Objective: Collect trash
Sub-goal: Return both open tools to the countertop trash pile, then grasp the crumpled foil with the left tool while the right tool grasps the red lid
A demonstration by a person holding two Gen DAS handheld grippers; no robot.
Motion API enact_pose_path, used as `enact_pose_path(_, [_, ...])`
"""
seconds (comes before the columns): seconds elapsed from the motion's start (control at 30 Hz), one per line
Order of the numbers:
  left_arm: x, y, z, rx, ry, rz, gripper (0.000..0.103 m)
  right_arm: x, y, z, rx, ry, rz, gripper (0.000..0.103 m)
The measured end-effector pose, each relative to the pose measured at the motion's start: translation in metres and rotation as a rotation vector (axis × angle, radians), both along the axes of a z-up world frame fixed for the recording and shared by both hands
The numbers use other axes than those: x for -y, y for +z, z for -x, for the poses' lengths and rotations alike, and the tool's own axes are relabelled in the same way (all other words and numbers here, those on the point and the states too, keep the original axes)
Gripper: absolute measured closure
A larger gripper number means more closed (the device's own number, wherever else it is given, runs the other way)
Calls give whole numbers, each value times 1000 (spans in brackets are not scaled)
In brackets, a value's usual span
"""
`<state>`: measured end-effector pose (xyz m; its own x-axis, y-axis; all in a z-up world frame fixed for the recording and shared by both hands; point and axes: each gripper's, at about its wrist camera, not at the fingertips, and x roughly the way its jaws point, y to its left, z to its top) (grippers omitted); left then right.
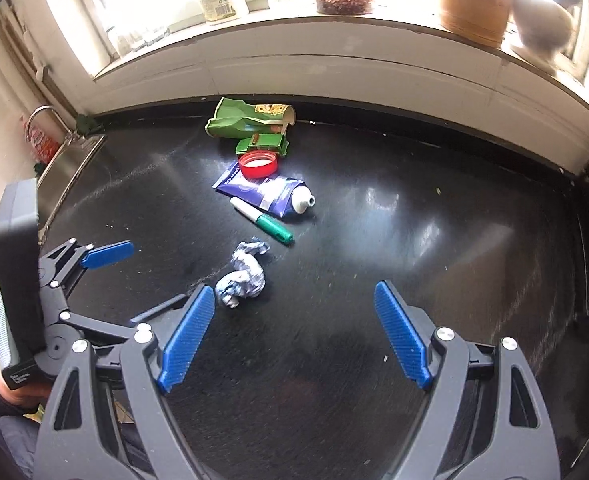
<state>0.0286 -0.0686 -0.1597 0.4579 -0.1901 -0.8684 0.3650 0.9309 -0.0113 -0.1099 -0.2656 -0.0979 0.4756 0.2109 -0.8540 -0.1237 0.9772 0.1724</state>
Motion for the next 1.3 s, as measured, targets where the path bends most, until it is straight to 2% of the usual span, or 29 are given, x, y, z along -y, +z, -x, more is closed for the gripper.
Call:
enact_pose_path(0.27, [34,-40,-28,-15,-49,-51,12,5,-28,-59,-54,122,30,23])
enact_pose_path(0.37, [39,-56,-37,-41,-47,-51,17,0,-40,-84,-74,175,22,24])
enact_pose_path(0.47, [30,-71,-48,-84,17,-4,27,-10,-56,-115,-106,229,10,24])
enact_pose_path(0.57, [27,-70,-46,-43,2,5,41,-15,-59,-137,-95,272,2,24])
enact_pose_path(0.6, [27,-69,-44,-27,-6,-3,54,-16,-61,-142,-99,278,-7,24])
enact_pose_path(0.7, [27,-68,-39,-7,-29,-25,63,-29,-72,-166,-114,304,-17,24])
enact_pose_path(0.97, [1,-61,-40,-22,54,-34,64,-71,-100,-208,-166,324,-73,32])
enact_pose_path(1.1, [-13,-56,-49,-25,92,-34,64,-85,-109,-216,-177,328,-42,44])
enact_pose_path(1.17, [-18,-54,-51,-20,103,-38,64,-89,-109,-215,-161,331,-23,53])
enact_pose_path(1.3, [-20,-48,-55,-12,112,-51,64,-87,-98,-205,-142,322,-20,54])
